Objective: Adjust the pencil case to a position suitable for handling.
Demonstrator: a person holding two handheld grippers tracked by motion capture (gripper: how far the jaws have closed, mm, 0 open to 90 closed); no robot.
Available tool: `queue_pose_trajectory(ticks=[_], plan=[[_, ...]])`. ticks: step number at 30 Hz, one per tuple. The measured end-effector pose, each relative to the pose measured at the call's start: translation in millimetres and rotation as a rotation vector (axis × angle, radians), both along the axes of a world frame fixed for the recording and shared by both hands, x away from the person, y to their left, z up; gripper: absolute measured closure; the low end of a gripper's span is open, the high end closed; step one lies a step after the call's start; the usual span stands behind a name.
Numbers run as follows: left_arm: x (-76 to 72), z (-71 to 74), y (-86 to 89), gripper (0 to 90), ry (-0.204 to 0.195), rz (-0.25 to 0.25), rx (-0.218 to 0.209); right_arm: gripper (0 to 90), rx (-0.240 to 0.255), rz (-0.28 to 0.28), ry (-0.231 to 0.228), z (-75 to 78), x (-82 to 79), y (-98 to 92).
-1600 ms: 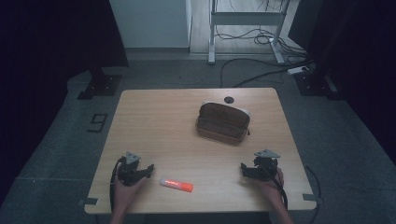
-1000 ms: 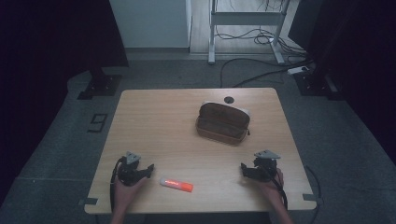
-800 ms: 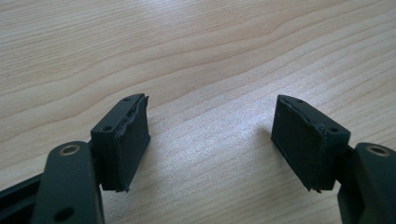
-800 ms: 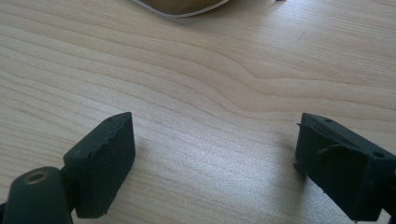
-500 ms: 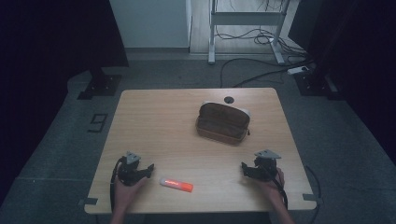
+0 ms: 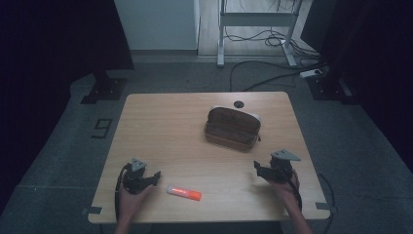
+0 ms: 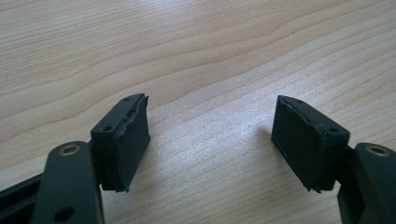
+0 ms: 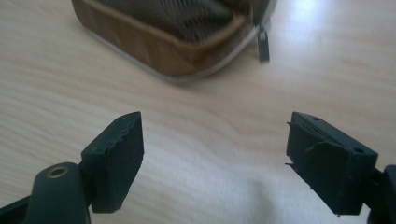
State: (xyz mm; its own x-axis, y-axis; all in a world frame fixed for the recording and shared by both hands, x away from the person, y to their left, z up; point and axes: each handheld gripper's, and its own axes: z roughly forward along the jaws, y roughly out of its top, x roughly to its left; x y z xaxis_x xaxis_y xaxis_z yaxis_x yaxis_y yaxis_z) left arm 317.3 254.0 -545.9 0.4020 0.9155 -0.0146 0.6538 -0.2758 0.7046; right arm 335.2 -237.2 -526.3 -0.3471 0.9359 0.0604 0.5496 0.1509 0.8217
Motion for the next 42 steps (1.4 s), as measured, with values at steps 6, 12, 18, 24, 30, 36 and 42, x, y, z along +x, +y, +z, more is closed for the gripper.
queue_pose_trajectory(ticks=[6, 12, 18, 24, 30, 36, 42], plan=[[0.0, 0.0, 0.0, 27.2, 0.0, 0.0, 0.001, 21.1, 0.031, 0.019, -0.046, 21.6, 11.2, 0.6], [-0.1, -0.1, -0.4, 27.2, -0.001, 0.001, 0.004, 22.9, 0.039, 0.032, -0.067, 33.7, 17.3, 2.7], [0.0, 0.0, -0.2, 27.2, 0.0, 0.0, 0.002, 23.9, 0.038, 0.047, -0.081, 45.3, 25.5, 4.9], [-0.1, 0.0, -0.3, 27.2, 0.0, 0.001, 0.003, 24.9, 0.05, 0.057, -0.103, 54.5, 33.9, 3.9], [-0.1, 0.0, -0.3, 27.2, 0.0, 0.0, 0.003, 25.7, 0.041, 0.074, -0.113, 62.2, 44.6, 6.1], [0.0, 0.0, -0.2, 27.2, 0.0, 0.0, 0.003, 26.1, 0.018, 0.064, -0.105, 65.2, 58.9, 10.3], [0.0, 0.0, -0.2, 27.2, 0.0, 0.0, 0.003, 25.5, 0.002, 0.06, -0.108, 66.6, 70.7, 13.3]])
